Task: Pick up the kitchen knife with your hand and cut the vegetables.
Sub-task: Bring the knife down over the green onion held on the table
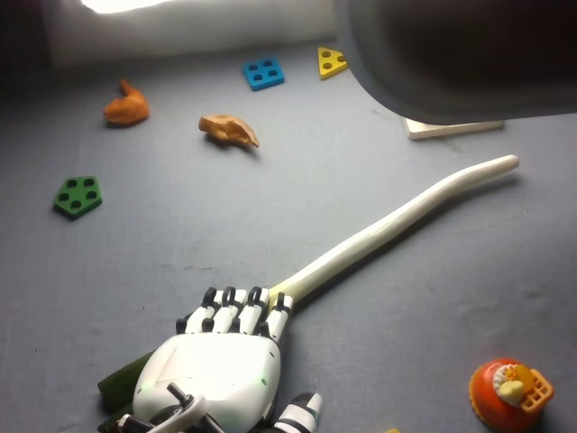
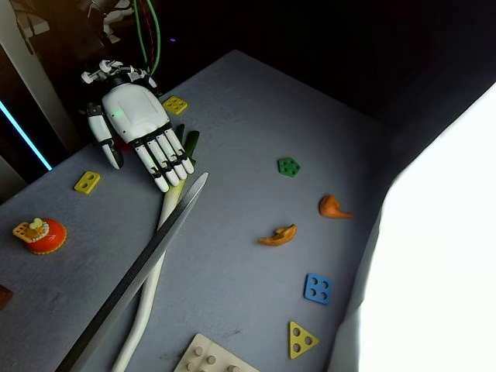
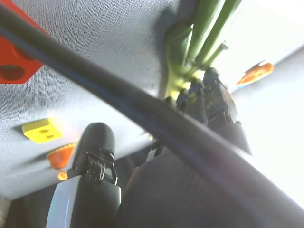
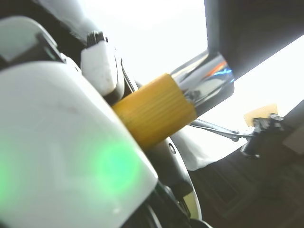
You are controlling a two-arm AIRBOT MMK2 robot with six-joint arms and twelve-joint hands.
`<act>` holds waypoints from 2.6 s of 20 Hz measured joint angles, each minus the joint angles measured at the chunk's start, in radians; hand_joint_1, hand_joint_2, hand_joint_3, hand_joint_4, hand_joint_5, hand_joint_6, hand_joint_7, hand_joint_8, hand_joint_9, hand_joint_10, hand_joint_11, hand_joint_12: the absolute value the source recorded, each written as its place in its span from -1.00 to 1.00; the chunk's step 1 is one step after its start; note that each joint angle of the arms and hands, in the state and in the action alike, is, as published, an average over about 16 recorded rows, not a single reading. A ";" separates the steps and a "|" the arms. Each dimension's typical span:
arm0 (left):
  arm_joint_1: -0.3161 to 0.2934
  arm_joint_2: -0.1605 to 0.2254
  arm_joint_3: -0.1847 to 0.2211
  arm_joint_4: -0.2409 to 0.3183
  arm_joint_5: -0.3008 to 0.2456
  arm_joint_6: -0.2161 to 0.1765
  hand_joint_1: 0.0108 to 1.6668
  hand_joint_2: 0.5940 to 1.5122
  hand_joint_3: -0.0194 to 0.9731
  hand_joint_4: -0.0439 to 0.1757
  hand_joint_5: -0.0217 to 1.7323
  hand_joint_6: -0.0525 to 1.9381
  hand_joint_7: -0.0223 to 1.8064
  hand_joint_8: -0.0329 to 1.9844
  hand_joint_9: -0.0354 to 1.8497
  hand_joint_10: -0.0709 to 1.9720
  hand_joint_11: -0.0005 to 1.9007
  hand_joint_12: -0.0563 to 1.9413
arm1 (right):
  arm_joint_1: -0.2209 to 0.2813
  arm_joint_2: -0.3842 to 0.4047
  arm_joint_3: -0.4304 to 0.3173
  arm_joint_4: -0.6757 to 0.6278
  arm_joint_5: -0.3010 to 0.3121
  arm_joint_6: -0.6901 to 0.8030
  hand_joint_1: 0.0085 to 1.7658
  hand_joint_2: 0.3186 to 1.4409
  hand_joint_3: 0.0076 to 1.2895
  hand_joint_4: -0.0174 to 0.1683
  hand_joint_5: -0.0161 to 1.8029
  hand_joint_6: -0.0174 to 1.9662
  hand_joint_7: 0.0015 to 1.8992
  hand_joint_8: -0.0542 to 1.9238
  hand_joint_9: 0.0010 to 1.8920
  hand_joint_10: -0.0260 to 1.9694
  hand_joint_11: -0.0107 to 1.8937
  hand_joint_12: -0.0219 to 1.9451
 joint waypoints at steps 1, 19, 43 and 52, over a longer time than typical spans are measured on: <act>0.000 0.000 0.000 0.000 0.000 0.000 -0.67 0.85 -0.95 -0.57 -0.95 -0.94 -0.99 -0.98 -0.97 -0.94 -0.98 -0.96 | -0.001 0.003 -0.005 -0.004 -0.006 0.003 0.78 -0.36 0.40 0.97 0.57 0.94 0.59 0.95 0.66 0.83 0.68 0.87; -0.001 0.003 -0.003 -0.001 0.003 0.000 -0.66 0.83 -0.96 -0.57 -0.95 -0.94 -0.99 -0.98 -0.97 -0.94 -0.98 -0.96 | 0.055 0.028 -0.086 0.058 -0.047 -0.167 0.77 -0.36 0.39 0.97 0.48 0.94 0.59 0.95 0.66 0.83 0.68 0.87; -0.001 0.009 -0.006 -0.001 0.010 0.000 -0.63 0.83 -0.96 -0.58 -0.95 -0.94 -0.99 -0.98 -0.97 -0.94 -0.98 -0.96 | -0.020 0.046 -0.392 0.589 0.382 -0.771 0.77 -0.38 0.44 0.97 0.52 0.94 0.60 0.95 0.66 0.83 0.68 0.87; -0.001 0.009 -0.006 -0.002 0.010 0.000 -0.62 0.83 -0.97 -0.58 -0.95 -0.94 -0.99 -0.98 -0.97 -0.94 -0.98 -0.96 | -0.039 -0.017 -0.498 0.728 0.581 -0.948 0.77 -0.38 0.43 0.97 0.50 0.94 0.60 0.94 0.66 0.83 0.68 0.87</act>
